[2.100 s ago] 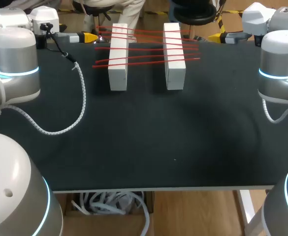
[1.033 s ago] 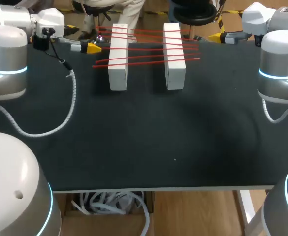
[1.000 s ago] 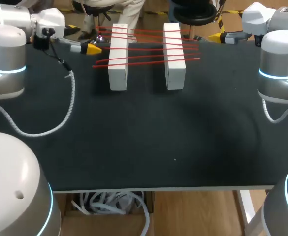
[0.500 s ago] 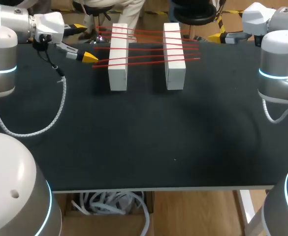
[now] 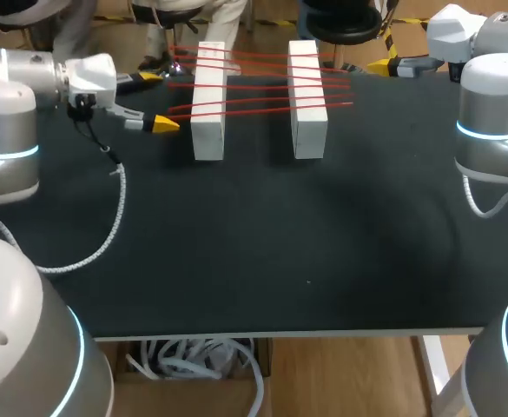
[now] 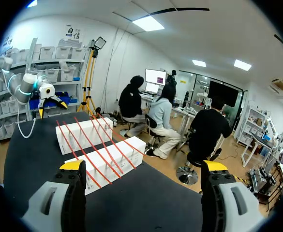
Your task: Grab the tape and strap the tape.
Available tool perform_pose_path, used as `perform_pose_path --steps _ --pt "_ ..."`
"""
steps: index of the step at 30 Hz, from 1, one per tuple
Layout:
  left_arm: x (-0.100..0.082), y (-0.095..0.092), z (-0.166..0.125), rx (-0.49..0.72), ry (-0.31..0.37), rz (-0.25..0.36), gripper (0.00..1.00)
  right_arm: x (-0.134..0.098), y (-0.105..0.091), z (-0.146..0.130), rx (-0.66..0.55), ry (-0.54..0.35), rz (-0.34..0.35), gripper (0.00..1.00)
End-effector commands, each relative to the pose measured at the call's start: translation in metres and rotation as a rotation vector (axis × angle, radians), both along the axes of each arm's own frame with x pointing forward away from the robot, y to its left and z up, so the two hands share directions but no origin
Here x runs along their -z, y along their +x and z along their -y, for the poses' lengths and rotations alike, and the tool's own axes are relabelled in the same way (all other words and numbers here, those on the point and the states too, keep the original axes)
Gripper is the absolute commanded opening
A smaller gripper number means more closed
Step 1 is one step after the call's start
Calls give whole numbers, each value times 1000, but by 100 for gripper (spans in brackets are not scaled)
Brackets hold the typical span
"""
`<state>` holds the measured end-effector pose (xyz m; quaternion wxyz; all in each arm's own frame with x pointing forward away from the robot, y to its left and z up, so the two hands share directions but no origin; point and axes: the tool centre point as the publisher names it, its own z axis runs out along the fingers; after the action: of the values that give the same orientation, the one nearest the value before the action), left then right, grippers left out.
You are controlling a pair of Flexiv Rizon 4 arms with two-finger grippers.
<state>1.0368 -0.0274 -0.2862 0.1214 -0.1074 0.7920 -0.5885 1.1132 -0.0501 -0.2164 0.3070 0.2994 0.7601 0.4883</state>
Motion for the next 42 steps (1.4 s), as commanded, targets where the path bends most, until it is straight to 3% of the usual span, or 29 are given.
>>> perform_pose_path --steps 1,11,33,42 --pt "13 3 -1 9 -38 10 49 0 0 0 0 0 -1 100" --pt "24 5 -6 67 -47 -31 44 0 0 0 0 0 -1 100" --pt "42 5 -10 94 -70 -41 40 0 0 0 0 0 -1 100" --pt "43 6 -11 104 -67 -42 30 0 0 0 0 0 -1 100"
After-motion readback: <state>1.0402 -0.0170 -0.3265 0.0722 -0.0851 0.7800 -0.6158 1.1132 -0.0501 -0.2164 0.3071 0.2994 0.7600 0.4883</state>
